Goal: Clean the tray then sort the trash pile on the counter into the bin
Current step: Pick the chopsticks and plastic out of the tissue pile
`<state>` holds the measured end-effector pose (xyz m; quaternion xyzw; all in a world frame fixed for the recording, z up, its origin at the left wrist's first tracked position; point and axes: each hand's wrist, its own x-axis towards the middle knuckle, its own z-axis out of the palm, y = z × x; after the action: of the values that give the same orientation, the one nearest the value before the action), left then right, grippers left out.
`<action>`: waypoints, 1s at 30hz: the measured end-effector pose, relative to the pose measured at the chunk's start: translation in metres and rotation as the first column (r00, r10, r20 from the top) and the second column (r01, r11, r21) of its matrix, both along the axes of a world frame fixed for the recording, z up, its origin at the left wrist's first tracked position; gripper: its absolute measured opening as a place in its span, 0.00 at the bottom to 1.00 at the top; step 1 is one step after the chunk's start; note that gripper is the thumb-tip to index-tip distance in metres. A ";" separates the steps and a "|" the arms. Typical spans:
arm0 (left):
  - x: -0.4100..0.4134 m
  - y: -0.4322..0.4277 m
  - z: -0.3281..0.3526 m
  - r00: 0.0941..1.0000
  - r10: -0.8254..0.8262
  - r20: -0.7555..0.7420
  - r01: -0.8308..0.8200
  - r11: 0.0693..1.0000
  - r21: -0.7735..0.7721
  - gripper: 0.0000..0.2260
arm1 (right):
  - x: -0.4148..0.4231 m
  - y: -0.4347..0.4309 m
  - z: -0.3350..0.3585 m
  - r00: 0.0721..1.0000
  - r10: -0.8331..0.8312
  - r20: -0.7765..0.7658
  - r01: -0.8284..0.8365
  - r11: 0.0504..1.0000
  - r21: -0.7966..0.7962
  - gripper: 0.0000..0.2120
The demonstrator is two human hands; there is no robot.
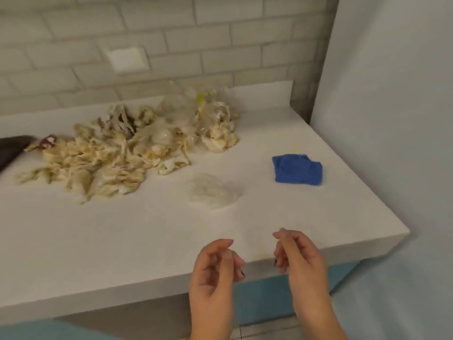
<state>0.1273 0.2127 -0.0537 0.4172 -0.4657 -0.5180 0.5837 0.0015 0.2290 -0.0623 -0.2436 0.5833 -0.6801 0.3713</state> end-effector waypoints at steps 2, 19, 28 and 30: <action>0.027 -0.019 0.018 0.997 0.072 -0.003 -0.072 0.997 -0.016 0.15 | 0.019 -0.028 0.023 0.993 0.101 -0.065 -0.100 0.995 0.028 0.07; 0.185 -0.324 0.074 0.773 0.039 0.633 0.046 0.992 -0.117 0.03 | 0.082 -0.369 0.034 -0.186 0.219 -0.958 -0.234 0.937 0.260 0.24; 0.127 -0.397 0.036 -0.081 0.020 0.997 0.465 0.885 0.020 0.22 | 0.054 -0.407 0.040 0.059 0.275 -0.960 -0.083 0.959 0.269 0.08; 0.131 -0.388 0.024 -0.034 0.067 0.997 0.514 0.857 -0.040 0.16 | 0.046 -0.410 0.056 0.114 0.233 -0.966 -0.068 0.972 0.226 0.06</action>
<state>0.2581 -0.1756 -0.0297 0.4389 -0.8949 -0.0537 0.0608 0.0477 -0.1805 -0.0058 -0.6643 0.6960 -0.2714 -0.0238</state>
